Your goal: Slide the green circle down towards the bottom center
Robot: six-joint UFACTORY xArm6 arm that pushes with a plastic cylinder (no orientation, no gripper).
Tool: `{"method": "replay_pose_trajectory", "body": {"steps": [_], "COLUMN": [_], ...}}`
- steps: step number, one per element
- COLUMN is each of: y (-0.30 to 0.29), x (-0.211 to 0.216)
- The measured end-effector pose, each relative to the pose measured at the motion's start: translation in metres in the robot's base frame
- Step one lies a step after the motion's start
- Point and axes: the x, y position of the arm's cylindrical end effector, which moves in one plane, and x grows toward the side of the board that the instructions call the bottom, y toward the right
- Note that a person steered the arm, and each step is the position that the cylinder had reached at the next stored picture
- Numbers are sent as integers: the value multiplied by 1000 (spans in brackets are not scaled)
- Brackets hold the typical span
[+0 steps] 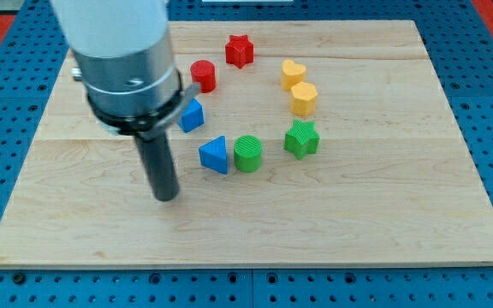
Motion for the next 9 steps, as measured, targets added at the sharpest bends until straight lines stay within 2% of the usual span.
{"method": "replay_pose_trajectory", "body": {"steps": [1,2,3,5,6,7,9], "y": [-9,7,40,61,102,118,120], "x": [-35,-77,-89,-112,-109,-92,-45]}}
